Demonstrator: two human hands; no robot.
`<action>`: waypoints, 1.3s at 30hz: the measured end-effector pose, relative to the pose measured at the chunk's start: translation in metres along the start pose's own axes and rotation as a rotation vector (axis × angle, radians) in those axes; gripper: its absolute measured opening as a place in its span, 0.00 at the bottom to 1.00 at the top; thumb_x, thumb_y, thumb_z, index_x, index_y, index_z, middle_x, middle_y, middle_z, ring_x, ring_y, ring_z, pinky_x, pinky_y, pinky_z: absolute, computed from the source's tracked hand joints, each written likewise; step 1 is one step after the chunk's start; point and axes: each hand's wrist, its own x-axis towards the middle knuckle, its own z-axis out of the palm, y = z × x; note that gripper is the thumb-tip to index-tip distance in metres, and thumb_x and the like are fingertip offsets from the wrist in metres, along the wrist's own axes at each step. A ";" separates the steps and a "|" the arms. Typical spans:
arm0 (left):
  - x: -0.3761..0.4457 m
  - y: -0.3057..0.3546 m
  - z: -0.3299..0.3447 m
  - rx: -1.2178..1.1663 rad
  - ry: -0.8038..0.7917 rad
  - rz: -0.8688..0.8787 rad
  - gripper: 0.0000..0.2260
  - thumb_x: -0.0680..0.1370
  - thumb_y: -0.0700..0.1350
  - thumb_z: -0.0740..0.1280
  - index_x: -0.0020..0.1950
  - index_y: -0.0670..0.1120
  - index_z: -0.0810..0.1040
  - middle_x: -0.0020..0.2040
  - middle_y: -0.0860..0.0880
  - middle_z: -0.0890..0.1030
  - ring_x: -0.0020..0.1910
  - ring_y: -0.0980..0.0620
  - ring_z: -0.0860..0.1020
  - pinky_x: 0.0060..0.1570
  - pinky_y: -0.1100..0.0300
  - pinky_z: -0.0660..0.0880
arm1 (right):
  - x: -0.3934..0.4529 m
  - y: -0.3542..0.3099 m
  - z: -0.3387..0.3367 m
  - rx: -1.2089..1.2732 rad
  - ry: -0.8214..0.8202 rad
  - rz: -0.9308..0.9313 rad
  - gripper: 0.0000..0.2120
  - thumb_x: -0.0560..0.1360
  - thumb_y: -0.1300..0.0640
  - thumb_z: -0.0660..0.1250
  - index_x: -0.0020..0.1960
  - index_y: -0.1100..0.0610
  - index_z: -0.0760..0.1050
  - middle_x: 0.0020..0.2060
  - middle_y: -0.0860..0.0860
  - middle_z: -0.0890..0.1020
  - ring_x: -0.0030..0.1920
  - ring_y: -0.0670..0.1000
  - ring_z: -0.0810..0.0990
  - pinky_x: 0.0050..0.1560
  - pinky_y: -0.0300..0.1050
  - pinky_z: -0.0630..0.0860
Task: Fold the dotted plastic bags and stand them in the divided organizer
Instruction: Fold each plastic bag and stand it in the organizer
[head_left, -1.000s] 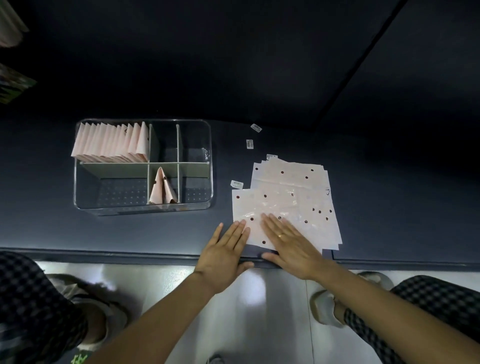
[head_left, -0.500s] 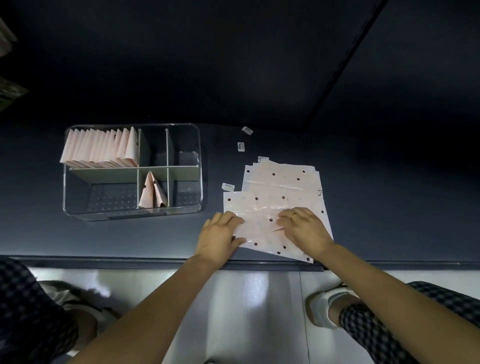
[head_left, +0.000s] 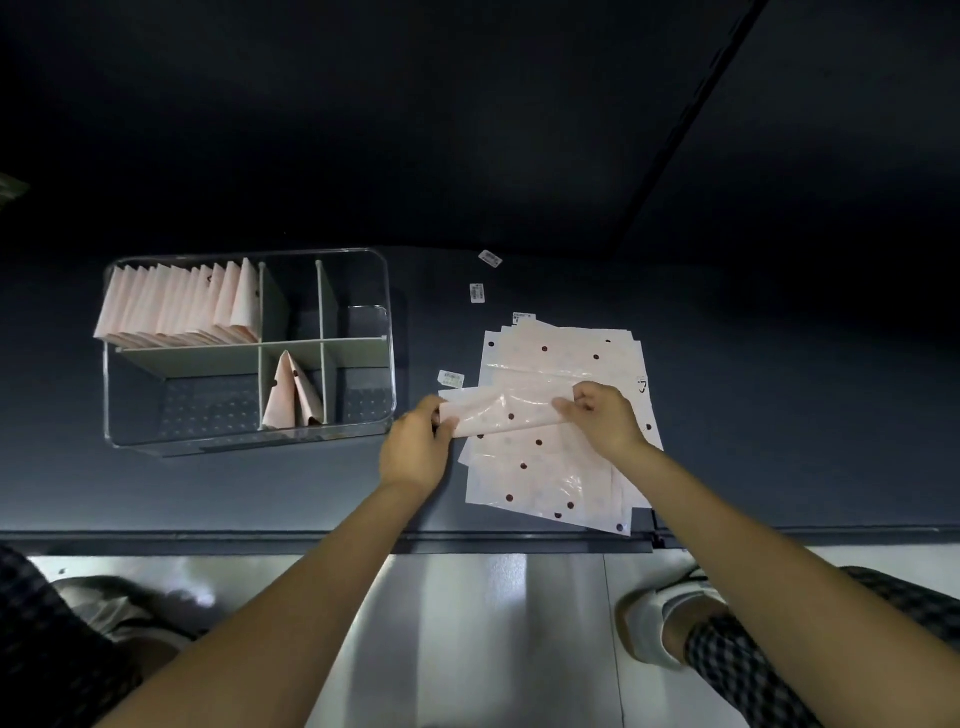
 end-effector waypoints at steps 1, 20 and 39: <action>-0.003 0.004 0.001 0.019 0.041 0.009 0.14 0.78 0.43 0.65 0.63 0.43 0.71 0.52 0.44 0.78 0.53 0.43 0.76 0.48 0.51 0.73 | 0.001 -0.002 0.002 -0.011 0.014 0.020 0.22 0.75 0.55 0.69 0.30 0.55 0.59 0.26 0.48 0.62 0.29 0.48 0.59 0.31 0.42 0.56; -0.006 0.018 0.044 0.589 -0.206 0.445 0.31 0.81 0.60 0.50 0.77 0.44 0.47 0.78 0.48 0.48 0.77 0.52 0.46 0.74 0.57 0.39 | 0.008 -0.020 -0.002 0.077 0.032 0.280 0.12 0.74 0.55 0.69 0.54 0.58 0.73 0.48 0.51 0.73 0.48 0.52 0.72 0.49 0.41 0.68; -0.048 -0.025 0.002 -0.103 0.025 0.514 0.14 0.72 0.29 0.68 0.54 0.43 0.83 0.52 0.46 0.81 0.50 0.56 0.73 0.53 0.72 0.66 | -0.058 -0.004 0.026 -0.490 -0.456 -0.596 0.52 0.57 0.44 0.79 0.74 0.39 0.55 0.72 0.40 0.59 0.65 0.39 0.54 0.67 0.38 0.54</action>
